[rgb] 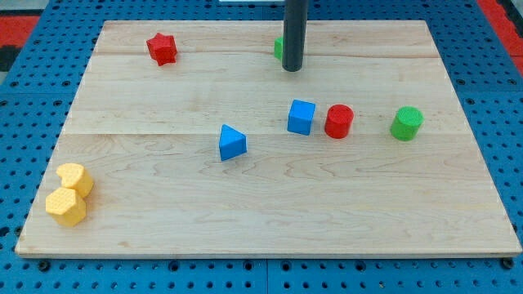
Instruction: Slide the yellow heart to the bottom right of the green star
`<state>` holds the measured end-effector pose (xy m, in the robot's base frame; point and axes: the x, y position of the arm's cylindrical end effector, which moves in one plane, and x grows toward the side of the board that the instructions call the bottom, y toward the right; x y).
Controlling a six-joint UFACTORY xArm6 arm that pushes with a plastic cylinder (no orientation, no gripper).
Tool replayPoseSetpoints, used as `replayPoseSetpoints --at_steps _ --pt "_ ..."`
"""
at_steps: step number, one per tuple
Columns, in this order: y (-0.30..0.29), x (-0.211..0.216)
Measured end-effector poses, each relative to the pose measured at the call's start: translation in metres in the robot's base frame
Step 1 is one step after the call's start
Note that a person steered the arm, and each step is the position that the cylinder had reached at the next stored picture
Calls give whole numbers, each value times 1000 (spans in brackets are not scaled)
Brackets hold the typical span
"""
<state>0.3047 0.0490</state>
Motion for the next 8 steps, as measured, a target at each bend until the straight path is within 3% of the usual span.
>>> replayPoseSetpoints --at_steps 2,4,5,6,7,8 --pt "90 8" --pt "234 31" --pt "297 91" --pt "284 157" --pt "216 246" --pt "82 272"
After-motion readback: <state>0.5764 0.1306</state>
